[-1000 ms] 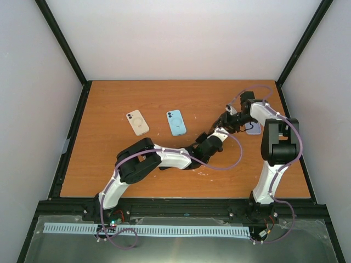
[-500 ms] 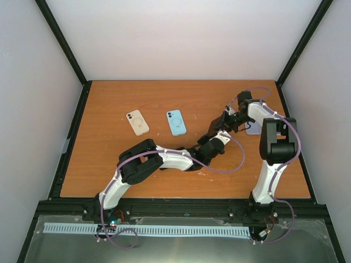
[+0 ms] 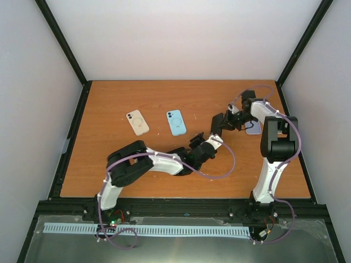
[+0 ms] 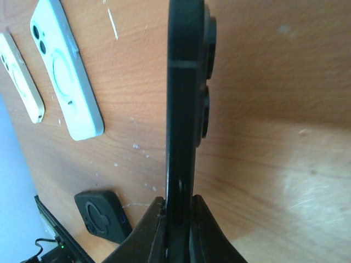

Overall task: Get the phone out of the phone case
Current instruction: Place the phone at the center of the board.

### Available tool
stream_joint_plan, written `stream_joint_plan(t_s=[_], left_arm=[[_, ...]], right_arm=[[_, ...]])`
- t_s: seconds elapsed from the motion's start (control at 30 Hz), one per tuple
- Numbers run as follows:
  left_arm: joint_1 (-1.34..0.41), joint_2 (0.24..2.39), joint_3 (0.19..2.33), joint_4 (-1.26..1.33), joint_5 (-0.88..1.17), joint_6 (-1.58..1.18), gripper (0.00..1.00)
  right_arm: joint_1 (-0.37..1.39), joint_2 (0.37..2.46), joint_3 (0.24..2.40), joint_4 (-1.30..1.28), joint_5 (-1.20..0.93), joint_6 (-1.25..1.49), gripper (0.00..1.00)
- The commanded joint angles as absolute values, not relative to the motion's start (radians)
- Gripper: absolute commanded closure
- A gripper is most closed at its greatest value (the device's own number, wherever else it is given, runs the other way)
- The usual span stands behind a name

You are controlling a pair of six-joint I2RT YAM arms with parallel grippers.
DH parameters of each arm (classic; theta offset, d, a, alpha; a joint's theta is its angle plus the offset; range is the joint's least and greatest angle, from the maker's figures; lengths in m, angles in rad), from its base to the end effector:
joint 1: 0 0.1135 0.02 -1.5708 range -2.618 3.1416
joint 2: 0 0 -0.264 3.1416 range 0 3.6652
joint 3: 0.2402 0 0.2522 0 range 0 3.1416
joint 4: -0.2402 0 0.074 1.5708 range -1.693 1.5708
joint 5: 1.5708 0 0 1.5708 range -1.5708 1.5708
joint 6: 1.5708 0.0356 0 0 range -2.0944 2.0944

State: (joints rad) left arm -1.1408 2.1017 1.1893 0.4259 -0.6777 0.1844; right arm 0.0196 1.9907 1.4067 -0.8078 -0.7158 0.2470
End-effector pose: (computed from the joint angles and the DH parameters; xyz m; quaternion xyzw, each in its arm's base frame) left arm 0.2041 -0.3915 0.1365 0.3618 0.7424 0.0289 0.5631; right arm 0.3825 0.0309 0.1703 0.0747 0.9304 0.3569 0.0366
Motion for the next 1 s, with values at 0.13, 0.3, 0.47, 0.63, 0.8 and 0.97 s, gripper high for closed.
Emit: stream_joint_plan(t_s=[0.13,0.3,0.47,0.63,0.8,0.97], left_arm=[[-1.098,1.777,1.017,0.372,-0.611,-0.076,0.27],[-1.07,1.641,0.955,0.327,-0.573,-0.134,0.27],[-1.027,1.576,0.93,0.301,-0.523,-0.194,0.26],[-1.01,1.575,0.922,0.291,-0.526,-0.188,0.26],[-1.007,1.572,0.911,0.291,-0.502,-0.22,0.26],[-1.006,1.586,0.914,0.289,-0.496,-0.236,0.26]], right_arm=[[-0.061,2.02,1.479,-0.807,-0.873,0.003,0.97],[-0.065,2.058,1.488,-0.794,-0.966,-0.016,0.97],[-0.064,2.127,1.516,-0.767,-1.004,-0.009,0.97],[-0.064,2.227,1.6,-0.842,-1.021,-0.064,0.97],[-0.062,2.301,1.643,-0.869,-1.048,-0.066,0.96],[-0.055,2.321,1.634,-0.818,-1.055,-0.015,0.94]])
